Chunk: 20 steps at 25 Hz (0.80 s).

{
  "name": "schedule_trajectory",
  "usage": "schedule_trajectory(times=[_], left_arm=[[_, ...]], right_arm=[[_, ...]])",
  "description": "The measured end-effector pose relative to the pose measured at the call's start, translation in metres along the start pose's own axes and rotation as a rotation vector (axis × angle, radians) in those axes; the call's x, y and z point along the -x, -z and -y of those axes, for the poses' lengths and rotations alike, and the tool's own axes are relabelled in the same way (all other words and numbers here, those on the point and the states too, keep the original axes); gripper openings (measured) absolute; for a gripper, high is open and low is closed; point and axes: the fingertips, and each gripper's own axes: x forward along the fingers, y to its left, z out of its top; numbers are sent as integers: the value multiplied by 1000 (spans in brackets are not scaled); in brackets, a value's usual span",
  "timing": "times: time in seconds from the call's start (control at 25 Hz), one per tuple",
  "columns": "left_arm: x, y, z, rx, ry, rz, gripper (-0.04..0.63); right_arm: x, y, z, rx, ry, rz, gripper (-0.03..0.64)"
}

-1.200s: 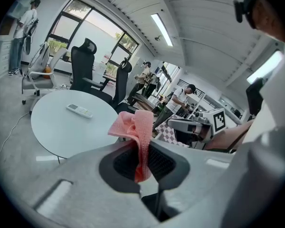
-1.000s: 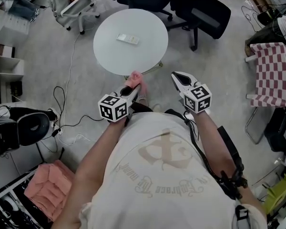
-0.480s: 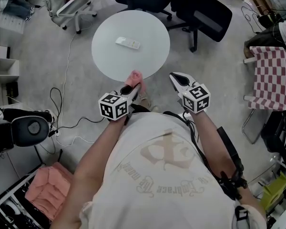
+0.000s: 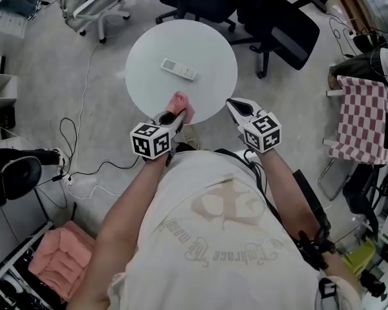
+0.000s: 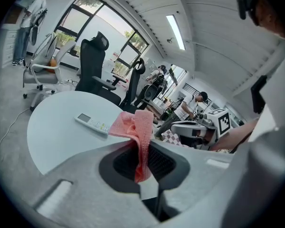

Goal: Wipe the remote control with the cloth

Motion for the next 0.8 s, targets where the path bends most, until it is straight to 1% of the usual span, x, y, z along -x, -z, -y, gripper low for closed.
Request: schedule_trajectory(times=[0.16, 0.36, 0.6, 0.8], left_arm=[[1, -13, -23, 26, -11, 18, 26], [5, -32, -51, 61, -29, 30, 26], [-1, -40, -73, 72, -32, -5, 26], [-19, -46, -83, 83, -43, -37, 26]], right_arm=[[-23, -13, 3, 28, -5, -35, 8], [-50, -27, 10, 96, 28, -87, 8], [-79, -30, 12, 146, 8, -140, 8], [-94, -22, 24, 155, -11, -188, 8]])
